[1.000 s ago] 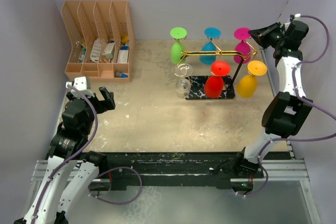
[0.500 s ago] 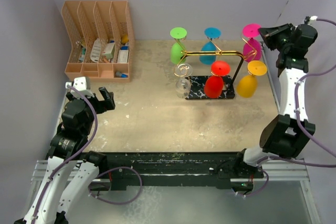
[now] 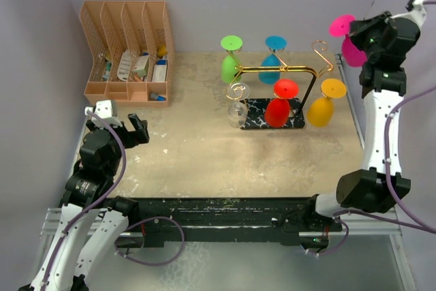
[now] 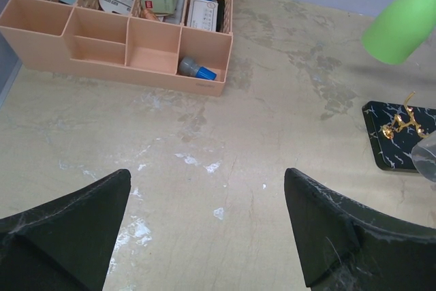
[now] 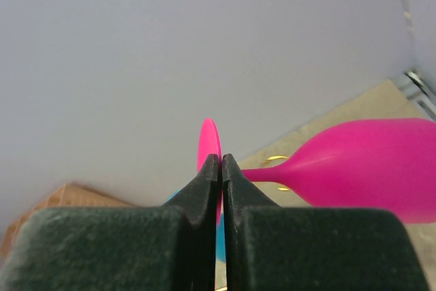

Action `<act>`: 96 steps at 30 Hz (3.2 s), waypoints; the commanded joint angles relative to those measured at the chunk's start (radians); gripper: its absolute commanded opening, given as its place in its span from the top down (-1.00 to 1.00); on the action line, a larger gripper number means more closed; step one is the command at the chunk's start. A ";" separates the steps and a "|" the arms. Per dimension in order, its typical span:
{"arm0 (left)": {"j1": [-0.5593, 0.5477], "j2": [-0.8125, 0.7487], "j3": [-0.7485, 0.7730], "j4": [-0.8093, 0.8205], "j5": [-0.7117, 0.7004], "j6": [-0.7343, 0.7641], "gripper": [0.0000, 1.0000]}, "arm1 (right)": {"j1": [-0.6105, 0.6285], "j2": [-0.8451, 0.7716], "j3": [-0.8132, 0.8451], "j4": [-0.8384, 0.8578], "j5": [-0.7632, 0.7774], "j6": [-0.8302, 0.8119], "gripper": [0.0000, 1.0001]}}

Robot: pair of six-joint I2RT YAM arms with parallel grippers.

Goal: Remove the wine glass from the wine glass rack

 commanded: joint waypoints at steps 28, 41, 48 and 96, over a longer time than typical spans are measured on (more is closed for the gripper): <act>-0.002 0.048 0.527 -0.372 0.542 -0.815 -0.99 | 1.458 -0.179 -0.205 0.290 0.476 -1.096 1.00; -0.003 -0.070 0.292 -0.316 0.673 -1.201 -0.89 | 1.726 -0.162 -0.576 0.765 0.681 -1.379 1.00; -0.003 -0.058 0.268 -0.312 0.679 -1.213 -0.83 | 1.755 -0.140 -0.607 0.826 0.685 -1.393 1.00; -0.002 -0.075 0.068 -0.107 0.784 -1.301 0.08 | 1.888 -0.082 -0.701 0.910 0.775 -1.528 1.00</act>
